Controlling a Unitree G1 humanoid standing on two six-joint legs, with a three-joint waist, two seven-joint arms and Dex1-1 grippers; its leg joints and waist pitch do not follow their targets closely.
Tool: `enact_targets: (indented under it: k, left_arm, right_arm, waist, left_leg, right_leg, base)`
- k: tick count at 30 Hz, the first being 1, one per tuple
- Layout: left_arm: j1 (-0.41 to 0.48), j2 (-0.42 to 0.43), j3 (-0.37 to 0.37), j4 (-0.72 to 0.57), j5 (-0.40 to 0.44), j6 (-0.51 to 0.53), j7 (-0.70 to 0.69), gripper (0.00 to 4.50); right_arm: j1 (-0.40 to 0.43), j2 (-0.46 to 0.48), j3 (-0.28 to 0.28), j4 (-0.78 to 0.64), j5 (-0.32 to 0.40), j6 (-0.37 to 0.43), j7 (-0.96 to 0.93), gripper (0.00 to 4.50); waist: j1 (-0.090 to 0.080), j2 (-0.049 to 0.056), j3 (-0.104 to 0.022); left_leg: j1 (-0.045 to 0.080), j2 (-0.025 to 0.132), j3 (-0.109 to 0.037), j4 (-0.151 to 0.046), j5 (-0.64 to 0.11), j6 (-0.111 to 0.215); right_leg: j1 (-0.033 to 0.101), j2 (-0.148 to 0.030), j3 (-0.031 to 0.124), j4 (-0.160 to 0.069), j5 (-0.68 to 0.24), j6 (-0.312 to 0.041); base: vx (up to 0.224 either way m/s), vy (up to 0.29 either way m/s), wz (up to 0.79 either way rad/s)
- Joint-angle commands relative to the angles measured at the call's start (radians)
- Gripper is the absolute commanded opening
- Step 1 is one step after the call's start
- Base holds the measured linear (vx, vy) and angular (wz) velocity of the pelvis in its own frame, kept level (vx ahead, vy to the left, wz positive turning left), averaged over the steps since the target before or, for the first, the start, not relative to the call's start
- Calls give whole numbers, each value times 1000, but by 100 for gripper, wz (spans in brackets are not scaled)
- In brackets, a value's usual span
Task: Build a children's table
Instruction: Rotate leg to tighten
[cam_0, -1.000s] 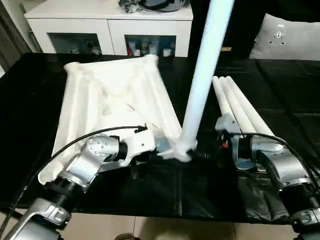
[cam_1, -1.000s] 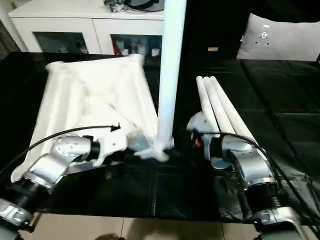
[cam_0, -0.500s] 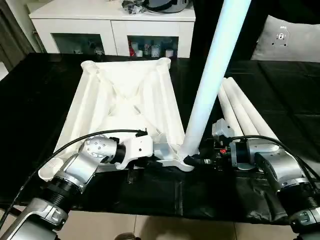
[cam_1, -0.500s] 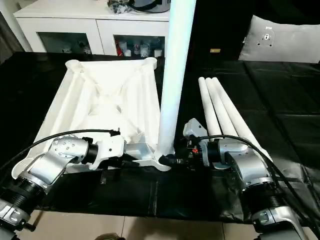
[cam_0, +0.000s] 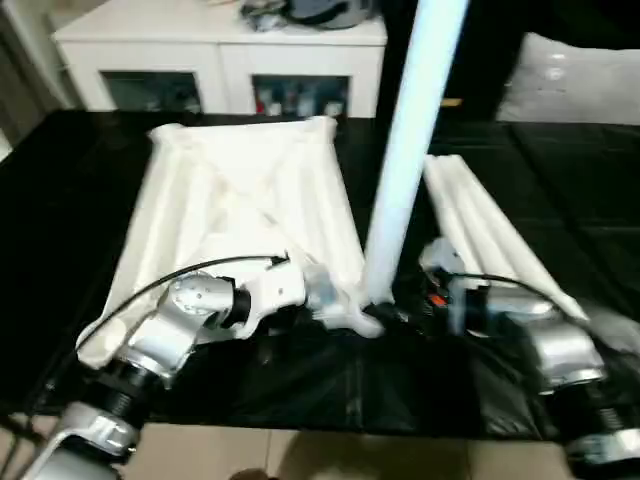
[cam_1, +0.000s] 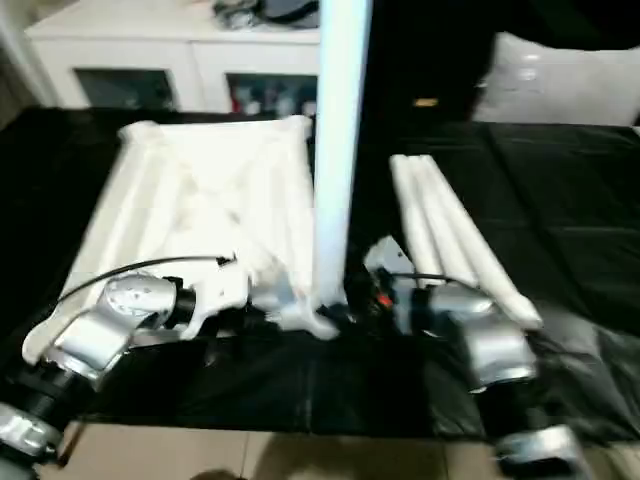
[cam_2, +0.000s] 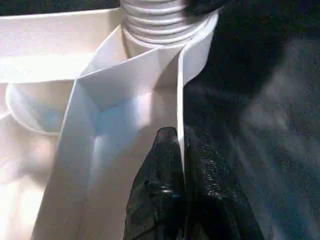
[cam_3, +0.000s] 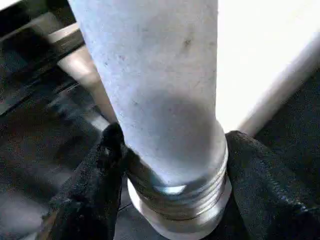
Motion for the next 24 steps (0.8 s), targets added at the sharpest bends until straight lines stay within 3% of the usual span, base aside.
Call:
enact_targets:
  k: [1, 2, 3, 5, 7, 8, 9, 10, 13, 17, 19, 20, 21, 22, 24]
  left_arm:
    - [-9, -129, 5, -20, -33, 139, 129, 0]
    - [-14, -146, 11, -17, -35, 154, 147, 0]
    - [-27, -183, 19, -6, -28, 180, 193, 0]
    - [-57, -231, 28, 23, -3, 201, 269, 0]
    - [-82, -257, 31, 42, 23, 209, 318, 0]
    - [-86, -258, 27, 43, 34, 211, 323, 0]
    - [-90, -253, 21, 44, 45, 202, 325, 0]
    - [-91, -249, 19, 45, 50, 196, 326, 0]
    - [-84, -221, 11, 40, 66, 191, 321, 0]
    - [-80, -180, 2, 60, 93, 156, 315, 0]
    - [-82, -157, -7, 78, 103, 123, 300, 0]
    - [-80, -141, -13, 82, 104, 102, 280, 0]
    - [-79, -129, -17, 85, 104, 87, 265, 0]
    - [-77, -113, -24, 91, 103, 56, 243, 0]
    - [-76, -86, -34, 100, 100, 26, 208, 0]
  right_arm:
    - [-60, 107, -21, 117, -14, 32, -205, 271]
    - [-70, 120, -31, 136, -17, 33, -238, 270]
    - [-95, 144, -45, 184, -32, 26, -313, 270]
    - [-133, 178, -71, 256, -53, 21, -439, 270]
    - [-157, 197, -84, 301, -68, -17, -506, 270]
    - [-161, 204, -90, 307, -67, -32, -511, 270]
    - [-161, 209, -102, 302, -56, -55, -500, 326]
    - [-158, 210, -108, 296, -49, -64, -492, 326]
    - [-144, 202, -127, 272, -33, -74, -464, 350]
    - [-110, 156, -133, 224, -15, -126, -376, 392]
    - [-95, 118, -130, 197, -2, -151, -315, 400]
    - [-84, 87, -123, 173, 2, -156, -266, 421]
    - [-77, 67, -119, 158, 4, -160, -232, 429]
    - [-69, 42, -120, 134, 13, -156, -183, 429]
    - [-56, -3, -116, 96, 30, -147, -96, 445]
  waist:
    - [-6, -7, -42]
    - [-13, -7, -38]
    - [-18, -9, -40]
    - [-24, -9, -42]
    - [-28, -8, -45]
    - [-25, -7, -48]
    - [-24, -10, -50]
    - [-24, -8, -50]
    - [-14, -8, -59]
    - [-1, -6, -65]
    - [8, -6, -62]
    - [9, -1, -62]
    - [10, -5, -60]
    - [11, 0, -58]
    - [9, -2, -57]
  left_leg:
    - [9, 55, -25, -80, -227, 14]
    - [14, 52, -24, -78, -251, 10]
    - [20, 46, -29, -76, -270, 5]
    - [13, 46, -29, -78, -250, 15]
    - [17, 43, -28, -75, -251, 19]
    - [13, 44, -29, -76, -238, 23]
    - [7, 48, -29, -78, -220, 33]
    - [5, 49, -29, -79, -215, 37]
    - [5, 52, -22, -71, -140, 64]
    - [-5, 51, -20, -63, -58, 103]
    - [-7, 53, -20, -64, -84, 110]
    - [-5, 54, -20, -65, -90, 105]
    - [-6, 52, -20, -66, -113, 100]
    - [-6, 53, -22, -68, -126, 94]
    - [-5, 53, -21, -69, -140, 90]
  right_leg:
    - [40, -96, 51, -101, -453, -145]
    - [34, -95, 49, -108, -487, -145]
    - [38, -98, 46, -116, -539, -125]
    - [40, -94, 47, -117, -518, -114]
    - [38, -94, 46, -122, -520, -107]
    - [42, -96, 48, -118, -494, -109]
    - [43, -94, 50, -112, -437, -119]
    - [44, -93, 50, -108, -413, -126]
    - [49, -93, 56, -89, -225, -188]
    - [55, -92, 53, -71, -79, -220]
    - [54, -92, 51, -77, -117, -211]
    - [53, -93, 51, -78, -131, -208]
    - [54, -91, 50, -83, -167, -197]
    - [54, -91, 49, -86, -196, -187]
    - [55, -90, 49, -89, -216, -177]
  base:
    - [0, 0, 0]
    - [0, 0, 0]
    - [0, 0, 0]
    - [0, 0, 0]
    - [0, 0, 0]
    - [0, 0, 0]
    - [0, 0, 0]
    - [0, 0, 0]
    - [0, 0, 0]
    - [0, 0, 0]
    - [0, 0, 0]
    - [0, 0, 0]
    - [0, 0, 0]
    - [0, 0, 0]
    - [0, 0, 0]
